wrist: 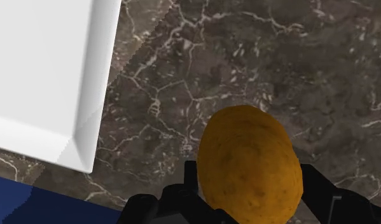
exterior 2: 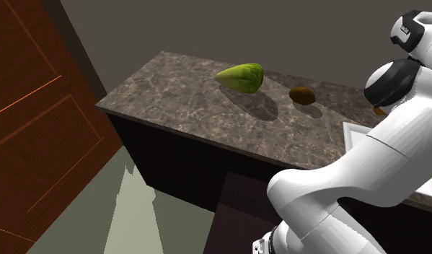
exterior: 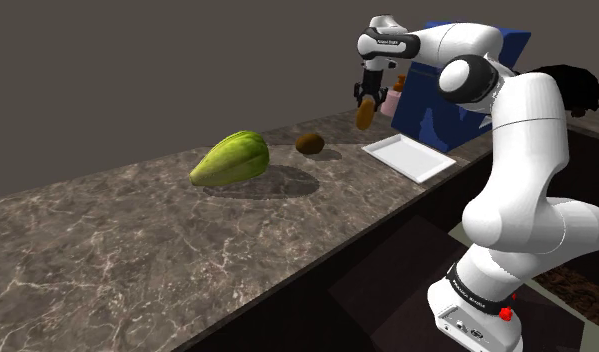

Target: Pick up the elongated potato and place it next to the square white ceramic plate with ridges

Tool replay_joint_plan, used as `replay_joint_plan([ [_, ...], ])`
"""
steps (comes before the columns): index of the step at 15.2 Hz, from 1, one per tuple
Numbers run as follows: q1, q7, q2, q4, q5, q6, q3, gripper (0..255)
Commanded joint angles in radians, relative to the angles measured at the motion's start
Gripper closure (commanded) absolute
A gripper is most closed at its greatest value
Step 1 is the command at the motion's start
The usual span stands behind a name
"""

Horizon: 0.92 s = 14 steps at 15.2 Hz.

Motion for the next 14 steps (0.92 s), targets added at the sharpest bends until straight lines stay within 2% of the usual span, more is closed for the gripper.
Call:
replay_joint_plan([
  [1, -0.008, 0.004, 0.003, -0.047, 0.0, 0.032, 0.0, 255],
  [6, -0.018, 0.014, 0.006, -0.108, -0.004, 0.095, -0.001, 255],
  [13, -0.018, 0.015, 0.007, -0.108, -0.005, 0.094, 0.0, 255],
  [14, -0.022, 0.014, 0.006, -0.119, -0.005, 0.104, 0.0, 0],
])
